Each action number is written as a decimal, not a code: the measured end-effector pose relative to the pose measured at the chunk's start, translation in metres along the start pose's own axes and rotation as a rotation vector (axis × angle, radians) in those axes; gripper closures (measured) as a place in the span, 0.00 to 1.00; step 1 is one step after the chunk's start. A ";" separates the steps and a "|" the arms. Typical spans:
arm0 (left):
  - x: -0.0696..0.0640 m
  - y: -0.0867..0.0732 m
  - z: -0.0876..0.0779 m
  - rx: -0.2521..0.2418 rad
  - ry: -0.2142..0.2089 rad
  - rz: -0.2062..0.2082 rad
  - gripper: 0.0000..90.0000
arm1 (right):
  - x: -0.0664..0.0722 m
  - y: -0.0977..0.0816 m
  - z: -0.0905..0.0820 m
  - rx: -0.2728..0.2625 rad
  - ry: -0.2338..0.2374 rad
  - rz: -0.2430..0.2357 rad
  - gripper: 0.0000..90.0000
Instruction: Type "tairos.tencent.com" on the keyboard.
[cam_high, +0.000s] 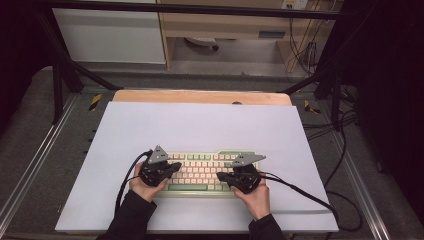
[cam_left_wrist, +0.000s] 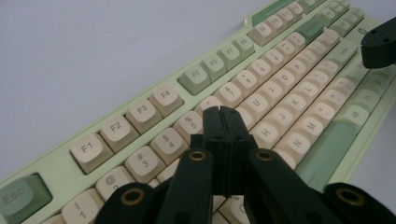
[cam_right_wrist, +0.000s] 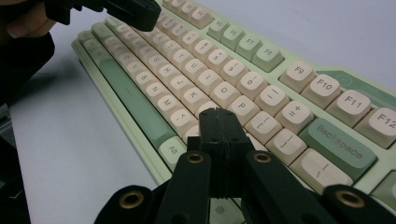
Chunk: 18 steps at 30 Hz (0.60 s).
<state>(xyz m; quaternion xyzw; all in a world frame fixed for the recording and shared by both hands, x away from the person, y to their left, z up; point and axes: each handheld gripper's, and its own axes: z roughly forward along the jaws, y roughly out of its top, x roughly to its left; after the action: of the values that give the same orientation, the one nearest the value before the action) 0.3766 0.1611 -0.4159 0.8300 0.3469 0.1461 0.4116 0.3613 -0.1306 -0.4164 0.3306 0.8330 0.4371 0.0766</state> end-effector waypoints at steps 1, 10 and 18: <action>-0.001 0.000 0.002 0.004 0.000 0.003 1.00 | 0.000 0.000 0.000 0.001 0.001 -0.001 1.00; -0.006 0.002 0.015 0.025 0.001 0.018 1.00 | 0.000 0.000 -0.001 -0.003 0.000 -0.003 1.00; -0.006 0.000 0.019 0.030 0.004 0.023 1.00 | 0.000 0.000 -0.001 -0.002 0.000 -0.001 1.00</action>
<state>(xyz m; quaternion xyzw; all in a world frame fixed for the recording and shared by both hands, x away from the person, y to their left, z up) 0.3827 0.1462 -0.4278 0.8397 0.3406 0.1473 0.3964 0.3609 -0.1310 -0.4156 0.3302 0.8327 0.4377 0.0771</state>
